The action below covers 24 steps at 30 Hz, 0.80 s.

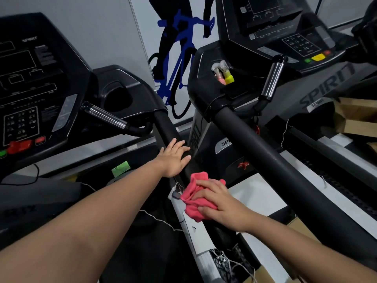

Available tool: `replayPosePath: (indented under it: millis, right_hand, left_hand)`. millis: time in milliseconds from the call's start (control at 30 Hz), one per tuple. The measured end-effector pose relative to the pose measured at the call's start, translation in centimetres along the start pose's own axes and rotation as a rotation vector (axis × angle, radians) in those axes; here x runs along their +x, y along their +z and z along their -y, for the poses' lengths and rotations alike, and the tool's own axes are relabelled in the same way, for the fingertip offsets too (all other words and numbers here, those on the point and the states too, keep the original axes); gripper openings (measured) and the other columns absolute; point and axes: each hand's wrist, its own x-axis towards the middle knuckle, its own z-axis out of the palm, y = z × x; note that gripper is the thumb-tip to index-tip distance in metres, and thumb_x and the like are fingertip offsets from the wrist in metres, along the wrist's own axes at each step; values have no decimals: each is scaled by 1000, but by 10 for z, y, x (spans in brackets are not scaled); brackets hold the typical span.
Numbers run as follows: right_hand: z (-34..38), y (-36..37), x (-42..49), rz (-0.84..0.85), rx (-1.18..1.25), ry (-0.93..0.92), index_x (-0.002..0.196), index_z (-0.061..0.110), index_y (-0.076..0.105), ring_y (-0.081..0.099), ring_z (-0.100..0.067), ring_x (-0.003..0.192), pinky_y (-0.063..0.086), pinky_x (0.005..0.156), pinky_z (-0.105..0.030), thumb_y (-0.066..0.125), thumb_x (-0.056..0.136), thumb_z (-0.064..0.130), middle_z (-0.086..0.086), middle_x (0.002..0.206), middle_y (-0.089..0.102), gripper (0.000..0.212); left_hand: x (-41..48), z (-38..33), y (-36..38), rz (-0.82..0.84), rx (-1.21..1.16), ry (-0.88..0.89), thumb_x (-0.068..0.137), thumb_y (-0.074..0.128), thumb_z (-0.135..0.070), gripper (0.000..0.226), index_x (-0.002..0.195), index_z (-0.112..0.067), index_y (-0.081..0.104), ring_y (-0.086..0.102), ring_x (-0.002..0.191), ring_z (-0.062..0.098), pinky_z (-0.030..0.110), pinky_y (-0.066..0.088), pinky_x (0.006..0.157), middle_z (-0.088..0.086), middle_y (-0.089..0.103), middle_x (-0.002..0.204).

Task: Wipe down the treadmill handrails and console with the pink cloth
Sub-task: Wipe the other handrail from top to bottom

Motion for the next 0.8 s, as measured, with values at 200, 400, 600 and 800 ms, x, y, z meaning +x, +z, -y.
replayPosePath:
  millis: [200,400,600,800]
  right_hand:
    - [1,2,35,-89,131,239,119,32,56,23,-12,136,15,111,-31,51,86,43,15,145,26,35]
    - [0,8,11,-74,20,143,121,35,52,19,-12,136,13,106,-26,35,77,63,17,145,28,55]
    - [-6,-5,20,-46,96,128,121,31,53,27,-7,130,17,109,-29,39,79,58,29,138,25,53]
    - [16,-1,32,-86,-28,113,121,25,56,12,-2,134,4,113,-27,55,91,29,13,146,33,30]
  left_hand:
    - [-1,-1,2,-2,1,-15,103,24,-43,51,151,-25,20,-18,145,13,49,-3,117,-9,-3,160]
    - [-1,-4,2,7,0,-32,103,23,-43,51,151,-26,18,-19,145,12,49,-3,118,-10,-5,160]
    - [-1,-4,2,9,4,-48,103,22,-44,51,151,-27,18,-20,145,11,51,-3,118,-11,-5,160]
    - [-3,-7,1,21,24,-59,103,21,-44,51,151,-26,17,-20,144,12,51,-3,118,-10,-6,160]
